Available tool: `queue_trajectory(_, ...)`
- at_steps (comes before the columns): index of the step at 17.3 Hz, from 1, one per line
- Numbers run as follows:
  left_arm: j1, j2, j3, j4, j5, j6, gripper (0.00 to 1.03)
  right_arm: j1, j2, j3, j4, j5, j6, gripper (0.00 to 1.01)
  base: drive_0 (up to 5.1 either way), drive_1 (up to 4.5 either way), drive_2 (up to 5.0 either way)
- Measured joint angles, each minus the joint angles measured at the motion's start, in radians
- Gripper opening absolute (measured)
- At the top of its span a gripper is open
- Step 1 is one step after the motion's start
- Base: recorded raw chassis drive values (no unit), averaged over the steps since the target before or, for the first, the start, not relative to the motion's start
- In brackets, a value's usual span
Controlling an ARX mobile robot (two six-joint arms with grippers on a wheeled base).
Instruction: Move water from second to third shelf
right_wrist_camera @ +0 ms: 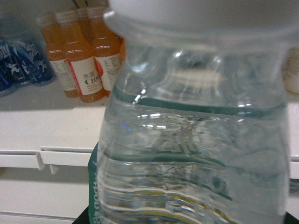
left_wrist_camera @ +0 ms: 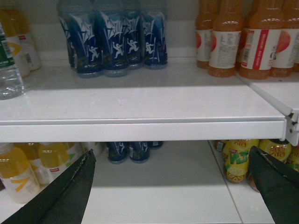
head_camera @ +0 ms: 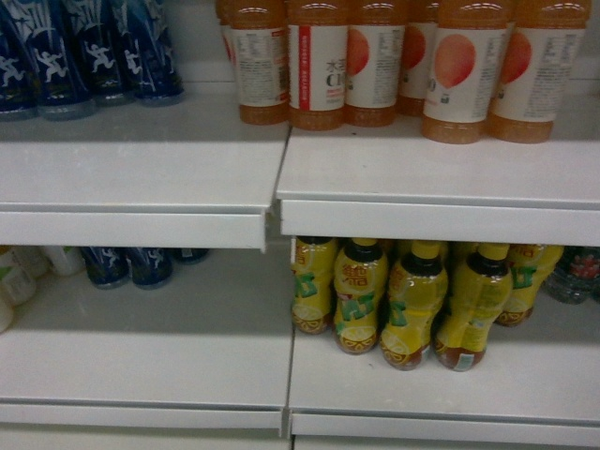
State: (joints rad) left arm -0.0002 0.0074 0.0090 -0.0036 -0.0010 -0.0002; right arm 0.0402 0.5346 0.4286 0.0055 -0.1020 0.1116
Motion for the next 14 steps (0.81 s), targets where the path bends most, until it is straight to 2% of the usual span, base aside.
queue_trajectory(14,0.000,0.000,0.000,0.000,0.000,0.000,0.98,0.001,-0.001,0.000,0.002,-0.002,0.000,0.42,-4.5,1.37,3.1)
